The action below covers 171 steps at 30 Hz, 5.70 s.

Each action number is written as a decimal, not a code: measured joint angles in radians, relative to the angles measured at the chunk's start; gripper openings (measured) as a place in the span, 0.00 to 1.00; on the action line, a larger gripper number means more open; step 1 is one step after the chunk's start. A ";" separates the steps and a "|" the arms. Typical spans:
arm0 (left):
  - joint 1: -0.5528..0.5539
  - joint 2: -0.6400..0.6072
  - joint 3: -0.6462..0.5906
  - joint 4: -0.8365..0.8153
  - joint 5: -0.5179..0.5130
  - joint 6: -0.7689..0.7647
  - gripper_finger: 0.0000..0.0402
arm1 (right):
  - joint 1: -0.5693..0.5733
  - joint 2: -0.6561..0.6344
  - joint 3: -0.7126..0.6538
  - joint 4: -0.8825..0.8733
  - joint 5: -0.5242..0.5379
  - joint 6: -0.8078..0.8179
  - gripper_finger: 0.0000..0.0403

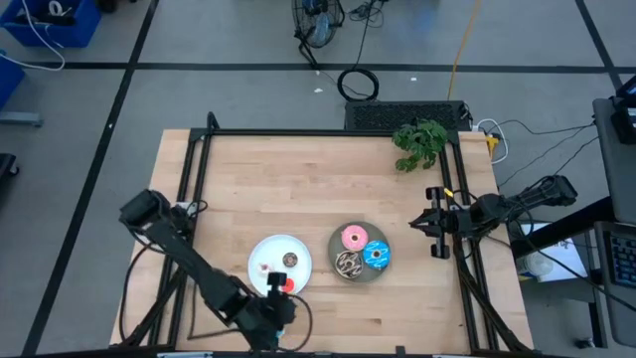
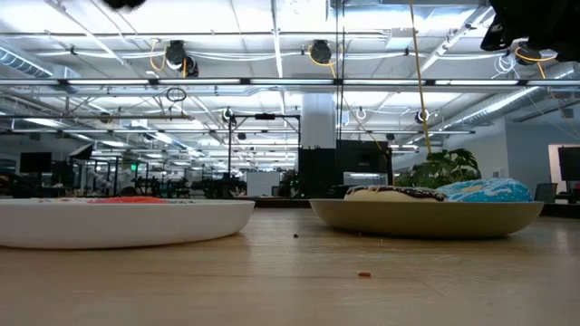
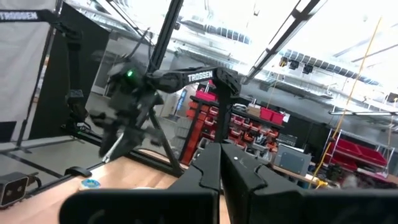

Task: Pick & Place donuts
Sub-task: Put the small blue donut on the white plate

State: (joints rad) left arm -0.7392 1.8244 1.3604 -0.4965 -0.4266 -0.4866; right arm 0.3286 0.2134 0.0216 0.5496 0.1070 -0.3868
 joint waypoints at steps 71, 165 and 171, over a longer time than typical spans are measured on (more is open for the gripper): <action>-0.015 0.191 -0.111 0.088 0.377 -0.294 0.03 | 0.000 0.000 0.000 0.015 -0.003 0.007 0.00; 0.460 -0.319 -0.555 0.095 0.295 0.062 0.51 | 0.000 0.000 0.000 0.023 0.000 -0.019 0.00; 0.443 -0.319 -0.473 -0.078 0.242 0.028 0.51 | 0.000 0.000 0.000 0.023 0.000 -0.019 0.00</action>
State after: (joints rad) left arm -0.2960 1.5051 0.8878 -0.5746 -0.1841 -0.4583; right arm 0.3286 0.2136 0.0216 0.5724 0.1070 -0.4061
